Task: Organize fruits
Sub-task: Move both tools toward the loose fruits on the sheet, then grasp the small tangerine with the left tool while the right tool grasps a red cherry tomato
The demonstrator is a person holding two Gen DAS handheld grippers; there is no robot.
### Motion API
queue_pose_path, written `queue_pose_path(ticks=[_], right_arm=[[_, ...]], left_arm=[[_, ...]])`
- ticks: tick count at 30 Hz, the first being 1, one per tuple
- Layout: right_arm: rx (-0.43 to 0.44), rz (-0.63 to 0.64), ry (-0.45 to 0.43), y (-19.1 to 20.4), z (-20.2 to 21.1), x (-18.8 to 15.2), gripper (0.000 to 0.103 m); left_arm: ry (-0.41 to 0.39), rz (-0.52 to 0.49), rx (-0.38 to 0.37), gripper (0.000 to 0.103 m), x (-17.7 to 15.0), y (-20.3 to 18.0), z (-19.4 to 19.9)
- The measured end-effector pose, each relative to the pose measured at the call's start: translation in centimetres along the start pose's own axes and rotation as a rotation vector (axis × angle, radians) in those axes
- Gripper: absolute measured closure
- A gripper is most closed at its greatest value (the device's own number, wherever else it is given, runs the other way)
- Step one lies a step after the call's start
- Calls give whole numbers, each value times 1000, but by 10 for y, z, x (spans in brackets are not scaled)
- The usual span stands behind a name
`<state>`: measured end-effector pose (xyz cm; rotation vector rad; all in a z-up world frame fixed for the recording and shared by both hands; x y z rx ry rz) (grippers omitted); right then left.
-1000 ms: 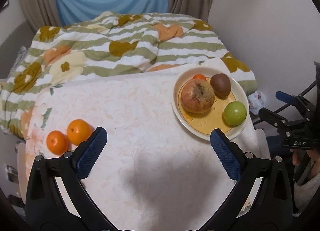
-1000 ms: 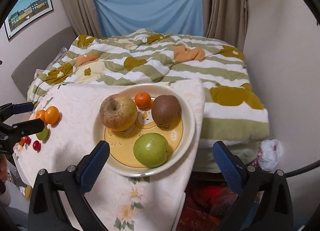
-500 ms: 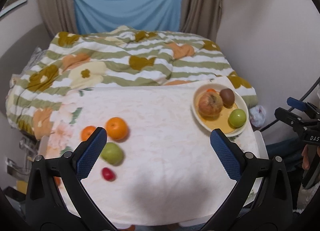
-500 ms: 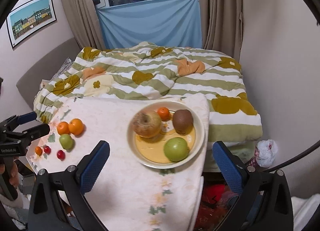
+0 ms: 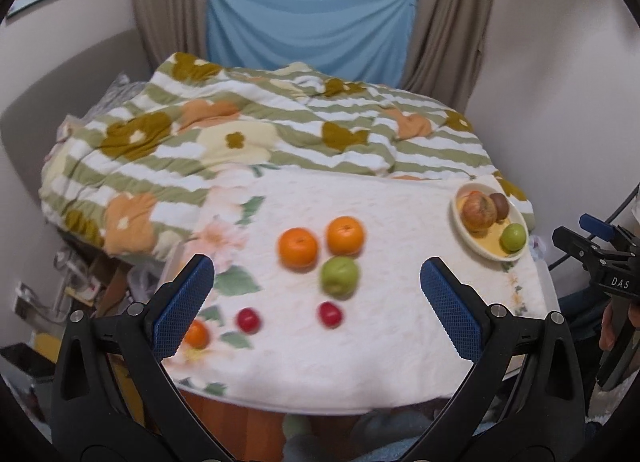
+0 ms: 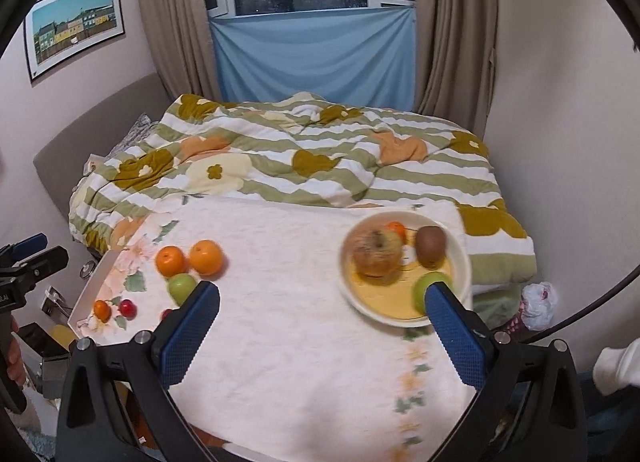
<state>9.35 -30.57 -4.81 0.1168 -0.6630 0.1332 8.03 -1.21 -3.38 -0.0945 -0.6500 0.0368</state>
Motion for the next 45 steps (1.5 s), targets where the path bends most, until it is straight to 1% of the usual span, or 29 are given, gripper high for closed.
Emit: queue_pose_path(ticks=[3,7,13,19,23,27,28,30,32,35,38,41,44,45], right_arm=[[8,12,2,30,-2,-2,1],[28,9,2,66,-10,-5,1],[34,-2,24,111,-30,-15,1],[20,16,85,142,-65,-31,1],[35,31,126,160,-89,-44,1],[33,54,160,169,-108,-51,1],[34,58,167,170,-112,-52,1],[37,66,179,173,-121,-55,1],[39,76,187,175,-130,-58,1],[39,95,199,178,-139,-60,2],[40,124,220,181,-151,-63,3],[51,126,233,182,-158,-65,3],[62,129,249,183,-166,-66,3],[64,134,253,184,-168,-66,3]], left_arm=[[9,28,1,0,-9,34,6],[17,41,4,0,-19,69,8],[45,27,3,0,-32,115,-8],[96,8,-14,0,-48,139,-39],[133,9,-20,0,-60,146,-62],[160,23,-22,0,-71,150,-83],[169,19,-20,1,-74,149,-90],[183,8,-14,9,-78,147,-100],[200,-8,-3,12,-82,143,-111],[224,-36,23,20,-87,138,-125],[247,-40,42,28,-91,137,-137],[273,-19,30,30,-92,138,-148],[300,-15,42,47,-94,139,-158],[308,-13,42,50,-95,140,-160]])
Point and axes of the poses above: each gripper's, at about its wrist camera, not at the fingertips, and z roughly against the way its jaws point, y to its left, x to its top, the point moved 1 cm from there along -z, roughly the way its jaws point, and after that the axes turned 7 degrees about y, right-handed, at the moved point
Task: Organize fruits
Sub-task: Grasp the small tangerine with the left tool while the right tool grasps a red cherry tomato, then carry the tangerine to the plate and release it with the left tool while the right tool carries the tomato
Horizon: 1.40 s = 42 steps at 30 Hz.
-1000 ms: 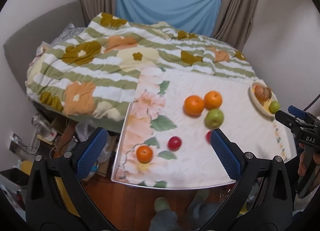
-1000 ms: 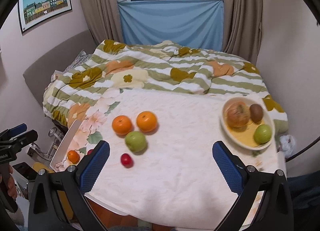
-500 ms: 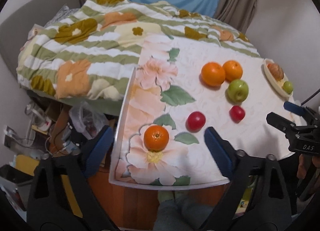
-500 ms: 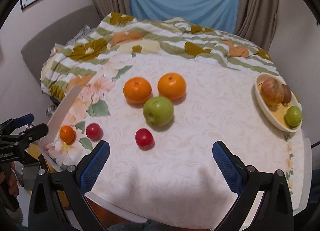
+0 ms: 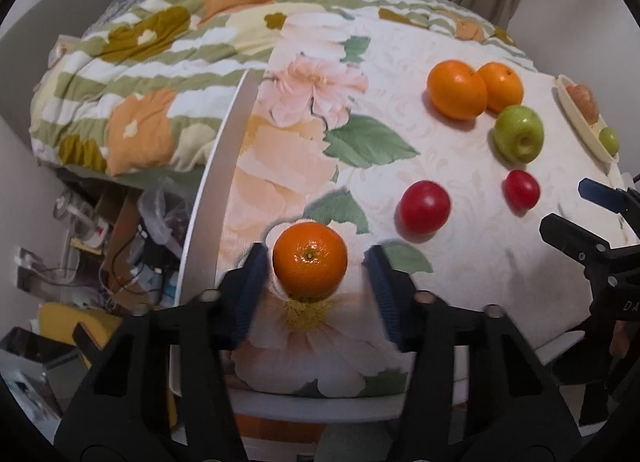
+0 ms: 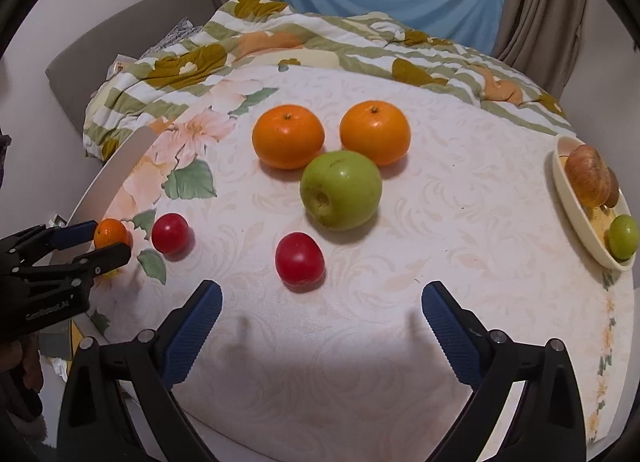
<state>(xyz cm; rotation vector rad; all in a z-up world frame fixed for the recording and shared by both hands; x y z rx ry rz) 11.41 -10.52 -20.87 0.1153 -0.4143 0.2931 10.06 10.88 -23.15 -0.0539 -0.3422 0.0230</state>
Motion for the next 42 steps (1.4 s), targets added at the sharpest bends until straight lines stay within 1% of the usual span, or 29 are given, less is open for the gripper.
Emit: queue_pose_path(ticks=[3,4,5,8,10,14,16,20,22,24,26,27,28,30,42], right_arm=[[16,11,19,2,-7,2,16],[20,12,24,3,-9,2,17],[22,13,27,3,-10,2,17],[32,15,34,4,-13,3,18],[41,22,42,6,-15,4,27],[49,22,50,6,-18,6,29],[46,30,58,6,-19,7,36],[51,46,77,8,-25,10,42],[52,59,83,10,-28,13,49],[45,71,82,12,-29,15,53],[39,89,84,15,-31,17,62],[30,94,83,16,-31,17,69],[25,100,81,17,-31,18,73],[31,99,77,17,-29,18,76],[39,95,18,15,0,22,76]], left_arm=[[4,-6,29,56,0,1,-2],[5,-8,35,56,0,1,-3],[6,-9,37,59,0,2,-3],[13,-11,38,59,2,2,-3],[18,-12,44,59,2,1,-2],[22,-14,46,59,1,0,-2],[25,-7,37,59,0,1,-2],[28,2,35,59,-2,2,0],[29,9,36,59,-4,4,1],[29,23,40,59,-6,7,1],[31,36,34,59,-7,9,2],[32,40,33,59,-8,10,3],[31,44,32,59,-8,10,4],[23,49,32,59,-9,10,7],[-36,55,7,59,-4,6,36]])
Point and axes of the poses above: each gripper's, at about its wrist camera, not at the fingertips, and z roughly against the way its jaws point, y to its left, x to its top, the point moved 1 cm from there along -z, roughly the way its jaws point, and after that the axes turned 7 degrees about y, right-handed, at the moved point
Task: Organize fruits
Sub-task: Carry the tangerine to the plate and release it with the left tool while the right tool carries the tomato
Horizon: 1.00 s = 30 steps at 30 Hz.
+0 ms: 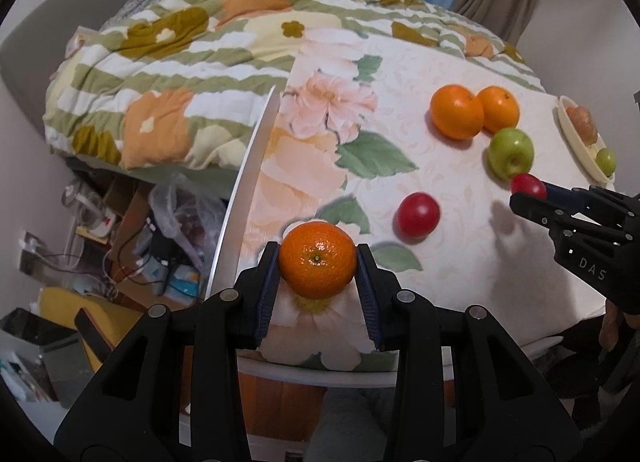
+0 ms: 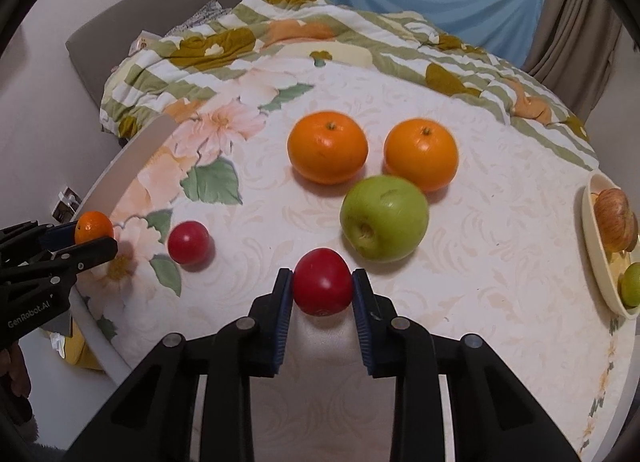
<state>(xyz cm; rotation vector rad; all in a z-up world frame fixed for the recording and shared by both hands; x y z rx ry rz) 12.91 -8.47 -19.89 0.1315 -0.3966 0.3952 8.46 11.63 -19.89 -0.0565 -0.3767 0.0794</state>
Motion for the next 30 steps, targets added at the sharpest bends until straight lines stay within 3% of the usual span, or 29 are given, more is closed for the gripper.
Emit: queue_pose_path(ticks=[6,16,25,30], right_arm=[[-7,-21,-53,-2,35,2,76],[-44,-88,-150,-25,92,1,76],[-67,-154,-234,-77,131,-7,76],[-68,-154,-257,-128,146,-14,76]], left_arm=[[-60,-25,-28,59,9,-12,33],[-157,-159,-74,59,36,-53,77],[-216,-232,-101,59,61,-120,98],[-245,-233,-106,59,76,-173,102]])
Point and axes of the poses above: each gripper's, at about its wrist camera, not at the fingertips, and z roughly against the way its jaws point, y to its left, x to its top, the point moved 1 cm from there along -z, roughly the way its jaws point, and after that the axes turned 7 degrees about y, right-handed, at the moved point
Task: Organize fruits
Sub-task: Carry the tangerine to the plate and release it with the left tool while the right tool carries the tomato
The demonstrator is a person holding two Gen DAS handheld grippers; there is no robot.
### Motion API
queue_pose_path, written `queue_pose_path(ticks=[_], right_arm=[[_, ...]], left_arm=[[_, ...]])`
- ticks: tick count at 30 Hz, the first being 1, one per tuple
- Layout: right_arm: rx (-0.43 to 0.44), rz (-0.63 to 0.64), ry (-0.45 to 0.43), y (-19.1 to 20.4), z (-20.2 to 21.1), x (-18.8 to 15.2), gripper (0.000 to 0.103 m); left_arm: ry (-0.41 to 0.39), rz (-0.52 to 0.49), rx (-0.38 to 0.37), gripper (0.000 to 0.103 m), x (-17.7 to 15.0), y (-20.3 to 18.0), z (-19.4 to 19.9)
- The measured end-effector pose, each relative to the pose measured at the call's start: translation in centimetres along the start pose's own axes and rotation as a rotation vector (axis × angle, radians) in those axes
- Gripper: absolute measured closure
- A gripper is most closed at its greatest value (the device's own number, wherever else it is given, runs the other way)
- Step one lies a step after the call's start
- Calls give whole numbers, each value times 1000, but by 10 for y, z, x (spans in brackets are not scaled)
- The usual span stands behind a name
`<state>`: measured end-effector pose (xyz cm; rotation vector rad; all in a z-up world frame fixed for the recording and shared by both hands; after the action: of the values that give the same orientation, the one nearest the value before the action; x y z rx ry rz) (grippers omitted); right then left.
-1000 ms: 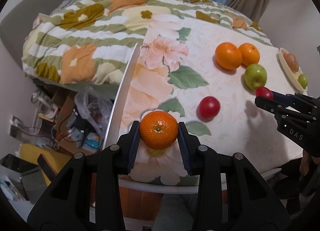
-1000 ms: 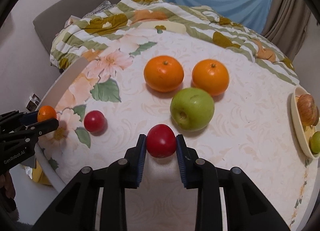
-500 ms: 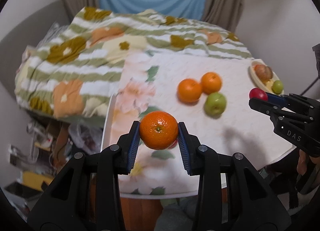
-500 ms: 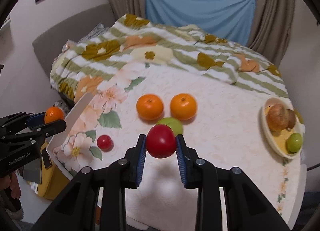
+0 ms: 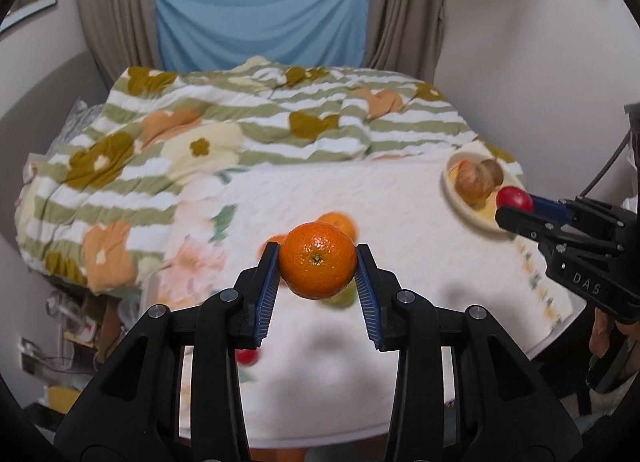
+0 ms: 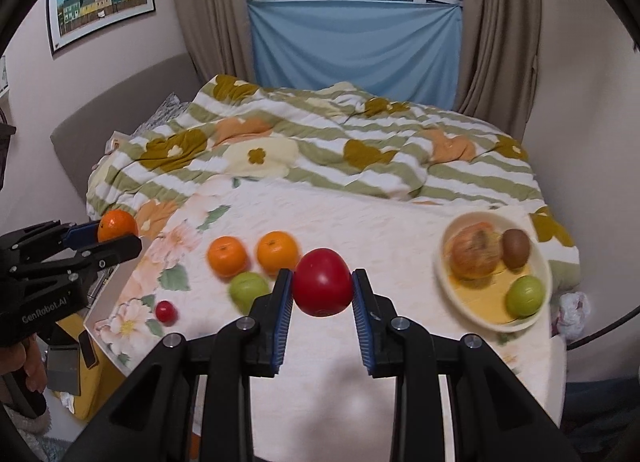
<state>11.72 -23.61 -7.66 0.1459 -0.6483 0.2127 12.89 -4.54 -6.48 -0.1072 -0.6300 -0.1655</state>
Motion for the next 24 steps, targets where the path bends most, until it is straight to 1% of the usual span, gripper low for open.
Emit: queue_pose_path(ticks=[8,15,20,24], right_arm=[[-15,-6,-8,-93,9,4,76],[-15,-29,9,-164,4,3,76],[-13,-42,25,-204,-5,0,76],[-15,-67,36,-228,-14,-2,76]], left_arm=[[-10,-2,-38,59,36,-85,-31],[11,-12,-71,59,58,-158,-66],[36,-13,-93,59,64,-194,-87],[80,-28,-119,59,66,-219,-110]])
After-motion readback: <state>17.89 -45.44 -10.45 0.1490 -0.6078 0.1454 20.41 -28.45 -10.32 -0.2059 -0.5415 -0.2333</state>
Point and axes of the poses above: each gripper's, at about its wrist camera, not at the fingertips, and z roughly against the way its jaws point, y to its left, x to its top, the point moved 1 cm from there along -z, roughly the way its jaws point, and after that the axes turned 7 degrees about y, right-handed, at the moved point
